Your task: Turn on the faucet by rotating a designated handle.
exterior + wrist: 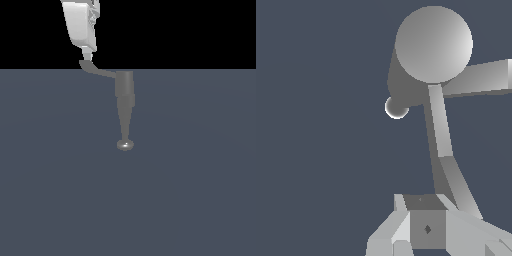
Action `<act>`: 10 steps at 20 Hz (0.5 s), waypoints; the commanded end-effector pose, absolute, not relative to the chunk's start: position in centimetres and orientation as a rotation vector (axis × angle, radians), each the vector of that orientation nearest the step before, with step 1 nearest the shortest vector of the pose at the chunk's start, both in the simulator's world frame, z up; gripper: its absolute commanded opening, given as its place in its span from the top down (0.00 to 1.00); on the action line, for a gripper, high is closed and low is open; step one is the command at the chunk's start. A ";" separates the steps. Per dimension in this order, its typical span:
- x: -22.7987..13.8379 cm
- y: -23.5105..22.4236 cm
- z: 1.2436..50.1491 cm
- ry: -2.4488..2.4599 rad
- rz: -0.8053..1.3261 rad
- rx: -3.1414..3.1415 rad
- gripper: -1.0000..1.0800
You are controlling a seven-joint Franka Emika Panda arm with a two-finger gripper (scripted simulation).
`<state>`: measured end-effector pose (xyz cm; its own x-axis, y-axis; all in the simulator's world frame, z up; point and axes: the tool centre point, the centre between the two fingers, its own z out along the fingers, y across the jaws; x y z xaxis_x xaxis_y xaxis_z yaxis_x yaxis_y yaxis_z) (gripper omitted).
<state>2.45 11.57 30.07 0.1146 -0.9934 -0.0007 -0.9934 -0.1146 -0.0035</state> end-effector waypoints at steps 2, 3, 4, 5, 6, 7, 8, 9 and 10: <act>1.4 11.4 30.0 2.091 0.001 -2.345 1.00; 1.1 11.3 30.0 2.091 0.001 -2.345 1.00; 0.8 11.3 30.0 2.091 0.001 -2.345 1.00; 0.5 11.3 30.0 2.091 0.001 -2.345 1.00; 0.3 11.2 30.0 2.091 0.001 -2.345 1.00; 0.0 11.2 30.0 2.091 0.001 -2.345 1.00; -0.3 11.2 30.0 2.091 0.001 -2.345 1.00; -0.6 11.1 30.0 2.091 0.001 -2.345 1.00; -0.8 11.1 30.0 2.091 0.001 -2.345 1.00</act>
